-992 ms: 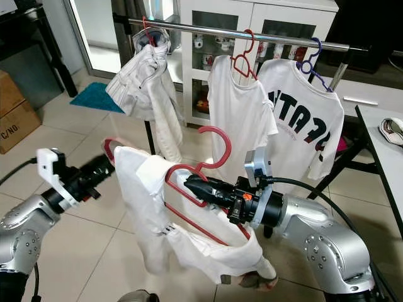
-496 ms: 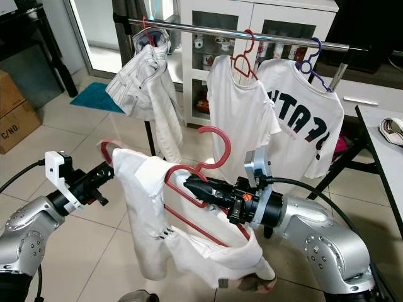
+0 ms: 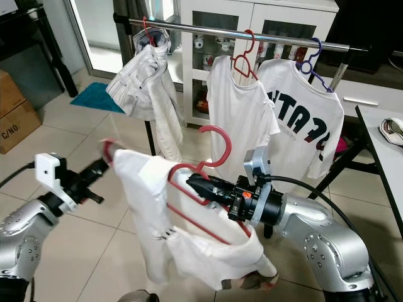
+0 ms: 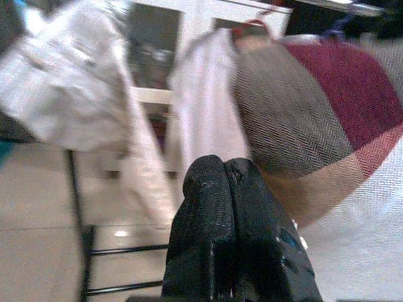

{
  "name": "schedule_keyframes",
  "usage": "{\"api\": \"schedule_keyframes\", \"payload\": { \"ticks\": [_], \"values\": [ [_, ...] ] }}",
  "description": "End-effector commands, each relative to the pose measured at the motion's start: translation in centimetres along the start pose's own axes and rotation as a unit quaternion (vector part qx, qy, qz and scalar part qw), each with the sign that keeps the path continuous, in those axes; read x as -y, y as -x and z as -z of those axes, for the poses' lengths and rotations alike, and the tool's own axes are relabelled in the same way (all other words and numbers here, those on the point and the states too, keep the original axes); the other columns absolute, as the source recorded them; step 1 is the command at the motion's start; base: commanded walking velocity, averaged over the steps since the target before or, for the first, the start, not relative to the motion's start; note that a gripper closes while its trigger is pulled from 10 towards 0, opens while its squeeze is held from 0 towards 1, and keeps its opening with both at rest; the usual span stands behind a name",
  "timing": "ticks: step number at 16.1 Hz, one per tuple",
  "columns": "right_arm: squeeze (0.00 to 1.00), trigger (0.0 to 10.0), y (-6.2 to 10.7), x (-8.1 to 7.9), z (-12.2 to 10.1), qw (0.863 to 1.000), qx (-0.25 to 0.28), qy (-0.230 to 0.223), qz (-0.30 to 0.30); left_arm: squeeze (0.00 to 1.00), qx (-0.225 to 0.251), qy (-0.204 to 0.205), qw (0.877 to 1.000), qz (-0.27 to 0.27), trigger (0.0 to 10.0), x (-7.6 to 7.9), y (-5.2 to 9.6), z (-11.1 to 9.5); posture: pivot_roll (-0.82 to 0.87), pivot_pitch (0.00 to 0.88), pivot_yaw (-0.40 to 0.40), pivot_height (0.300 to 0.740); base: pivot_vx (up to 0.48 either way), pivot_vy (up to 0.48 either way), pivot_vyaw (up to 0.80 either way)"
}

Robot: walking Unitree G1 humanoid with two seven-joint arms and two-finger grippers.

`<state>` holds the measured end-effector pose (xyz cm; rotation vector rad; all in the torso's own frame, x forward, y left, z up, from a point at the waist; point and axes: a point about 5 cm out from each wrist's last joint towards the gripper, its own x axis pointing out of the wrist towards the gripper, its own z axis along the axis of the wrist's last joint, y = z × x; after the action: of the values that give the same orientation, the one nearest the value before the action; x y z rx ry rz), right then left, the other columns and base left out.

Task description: Hang hanger

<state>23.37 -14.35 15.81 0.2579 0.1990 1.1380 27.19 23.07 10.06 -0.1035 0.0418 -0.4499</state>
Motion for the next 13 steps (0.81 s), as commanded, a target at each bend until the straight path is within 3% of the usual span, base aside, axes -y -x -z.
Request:
{"api": "schedule_keyframes", "payload": {
  "ticks": [1, 6, 8, 9, 10, 11, 12, 13],
  "values": [
    [0.0, 10.0, -0.2, 0.4, -0.5, 1.0, 0.003, 0.014, 0.01, 0.0, 0.014, -0.027, 0.999, -0.022, 0.0, -0.8, -0.2, -1.0, -0.02, 0.0, 0.04, 0.74, 0.0, 0.0, 0.0],
    [0.0, 10.0, -0.3, 0.5, 0.2, 0.999, -0.035, 0.031, 0.022, 0.0, 0.05, -0.089, 0.995, -0.012, 0.0, -0.9, -1.4, -4.4, -0.02, 0.0, 0.045, 0.74, 0.0, 0.0, 0.0],
    [0.0, 10.0, -0.3, 0.7, -0.2, 0.999, -0.015, 0.03, 0.03, 0.0, 0.042, -0.071, 0.996, -0.011, 0.0, -1.0, -1.6, -4.4, -0.02, 0.0, 0.053, 0.74, 0.0, 0.0, 0.0],
    [0.0, 10.0, -0.5, 1.0, -0.8, 0.999, 0.009, 0.027, 0.044, 0.0, 0.005, -0.046, 0.999, 0.003, 8.3, -0.5, -1.4, -2.8, -0.02, 0.0, 0.057, 0.74, 0.0, 0.0, 0.0],
    [0.0, 10.0, -0.5, 1.1, -1.2, 0.998, 0.025, 0.027, 0.051, 0.0, -0.012, -0.011, 0.999, 0.043, 10.0, 0.5, -1.0, -1.6, -0.03, 0.0, 0.061, 0.74, 0.0, 0.0, 0.0],
    [0.0, 10.0, -0.5, 1.3, -1.4, 0.997, 0.039, 0.023, 0.059, 0.22, -0.034, -0.037, 0.998, 0.032, 10.0, 0.6, -0.7, -0.2, -0.03, 0.0, 0.063, 0.74, 0.0, 0.0, 0.0],
    [0.0, 10.0, -0.6, 1.3, -1.6, 0.997, 0.047, 0.019, 0.06, 1.0, -0.042, -0.054, 0.998, 0.014, 10.0, 0.6, -0.5, 0.5, -0.03, 0.0, 0.058, 0.74, 0.0, 0.0, 0.0],
    [0.0, 10.0, -0.7, 1.0, -1.9, 0.997, 0.065, 0.006, 0.048, 1.0, -0.041, -0.079, 0.996, -0.013, 10.0, 0.9, -0.7, 1.3, -0.02, 0.0, 0.049, 0.74, 0.0, 0.0, 0.0]
  ]
}}
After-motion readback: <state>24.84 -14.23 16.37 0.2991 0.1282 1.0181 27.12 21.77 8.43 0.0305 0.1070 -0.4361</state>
